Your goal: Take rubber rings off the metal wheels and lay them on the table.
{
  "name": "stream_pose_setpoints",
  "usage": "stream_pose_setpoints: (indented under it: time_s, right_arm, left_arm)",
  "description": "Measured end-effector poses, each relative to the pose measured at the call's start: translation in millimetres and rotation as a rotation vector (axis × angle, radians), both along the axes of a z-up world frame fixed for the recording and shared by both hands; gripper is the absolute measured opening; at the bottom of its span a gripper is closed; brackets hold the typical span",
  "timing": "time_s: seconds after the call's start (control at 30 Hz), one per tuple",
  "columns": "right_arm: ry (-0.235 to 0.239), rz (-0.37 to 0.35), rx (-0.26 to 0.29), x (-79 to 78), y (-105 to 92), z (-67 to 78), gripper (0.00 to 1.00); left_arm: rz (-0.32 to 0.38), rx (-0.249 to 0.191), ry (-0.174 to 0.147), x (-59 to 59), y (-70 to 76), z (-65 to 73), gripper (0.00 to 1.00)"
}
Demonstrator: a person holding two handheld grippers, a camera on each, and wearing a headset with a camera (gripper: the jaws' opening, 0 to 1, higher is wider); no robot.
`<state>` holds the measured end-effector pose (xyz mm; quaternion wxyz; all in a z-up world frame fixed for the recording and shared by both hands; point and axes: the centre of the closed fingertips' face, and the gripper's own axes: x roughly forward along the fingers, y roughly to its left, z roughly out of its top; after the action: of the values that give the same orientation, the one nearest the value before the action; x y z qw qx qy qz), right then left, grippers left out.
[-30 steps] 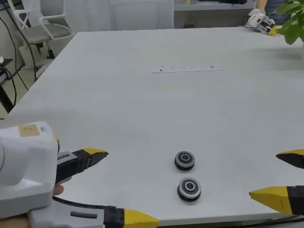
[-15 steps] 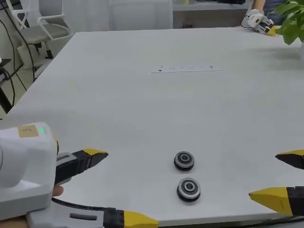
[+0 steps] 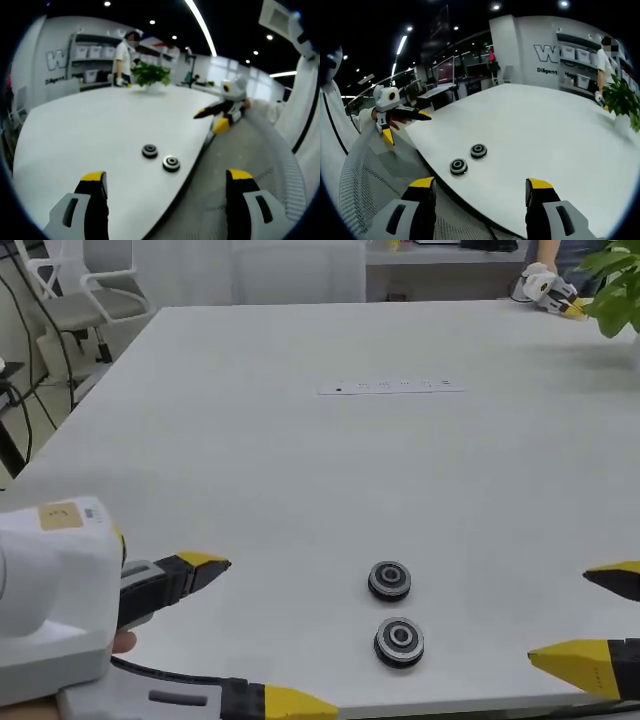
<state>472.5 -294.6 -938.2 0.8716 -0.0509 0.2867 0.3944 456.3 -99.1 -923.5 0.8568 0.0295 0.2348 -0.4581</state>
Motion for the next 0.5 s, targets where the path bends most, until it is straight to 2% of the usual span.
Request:
stream_pose_setpoints:
  time_s: [0.2,0.3,0.5]
  right_arm:
    - [-0.004,-0.006,0.005,-0.3,0.6,1.4,0.71]
    - [-0.003,-0.004,0.005,-0.8,0.8,1.2,0.71]
    - [-0.010,-0.012,0.018,0.3,0.4,3.3,0.70]
  left_arm:
    - [-0.006,-0.005,-0.001,-0.4,-0.8,0.8,1.00]
    - [-0.016,0.013,-0.001,-1.8,-1.1,-1.2,1.00]
    - [-0.026,0.018,0.002,-2.7,-2.2,-2.0,1.00]
